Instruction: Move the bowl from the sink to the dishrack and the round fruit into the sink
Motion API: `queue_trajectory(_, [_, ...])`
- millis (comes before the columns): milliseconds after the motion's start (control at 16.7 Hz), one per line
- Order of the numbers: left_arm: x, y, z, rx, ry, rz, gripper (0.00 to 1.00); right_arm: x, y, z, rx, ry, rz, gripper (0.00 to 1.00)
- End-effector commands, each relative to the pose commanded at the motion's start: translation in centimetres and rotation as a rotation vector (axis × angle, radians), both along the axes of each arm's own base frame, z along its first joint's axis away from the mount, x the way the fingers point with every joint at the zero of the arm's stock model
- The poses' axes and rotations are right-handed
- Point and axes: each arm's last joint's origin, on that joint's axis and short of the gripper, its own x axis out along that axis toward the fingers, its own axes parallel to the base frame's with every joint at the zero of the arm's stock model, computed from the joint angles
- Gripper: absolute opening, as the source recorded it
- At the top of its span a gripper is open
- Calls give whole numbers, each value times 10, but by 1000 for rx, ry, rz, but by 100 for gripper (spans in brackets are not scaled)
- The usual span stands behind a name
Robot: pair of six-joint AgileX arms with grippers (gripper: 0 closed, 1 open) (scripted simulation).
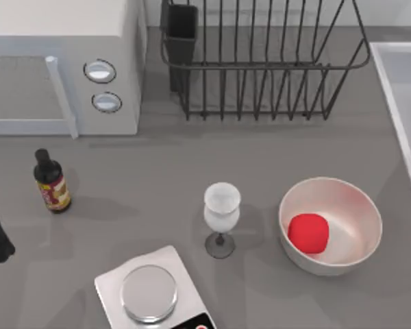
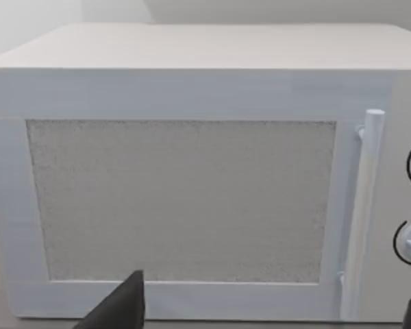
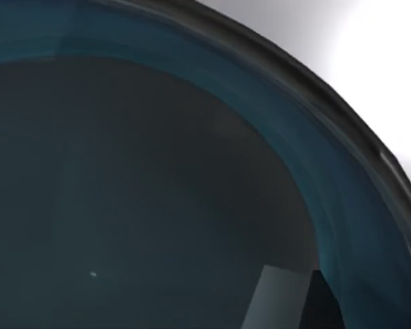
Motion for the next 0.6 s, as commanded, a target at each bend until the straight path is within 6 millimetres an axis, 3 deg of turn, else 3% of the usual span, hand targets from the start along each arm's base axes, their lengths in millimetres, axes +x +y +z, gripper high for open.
queue_trajectory(120, [0,0,0,0,0,0,100,-5,-6,11,1,1,-3,0])
queue_trajectory(240, [0,0,0,0,0,0,100,-18,-17,37,1,3,-4,0])
queue_trajectory(420, [0,0,0,0,0,0,100,-53,-34,95,3,7,-2,0])
queue_trajectory(600, [0,0,0,0,0,0,100,-109,-44,166,1,8,-1,0])
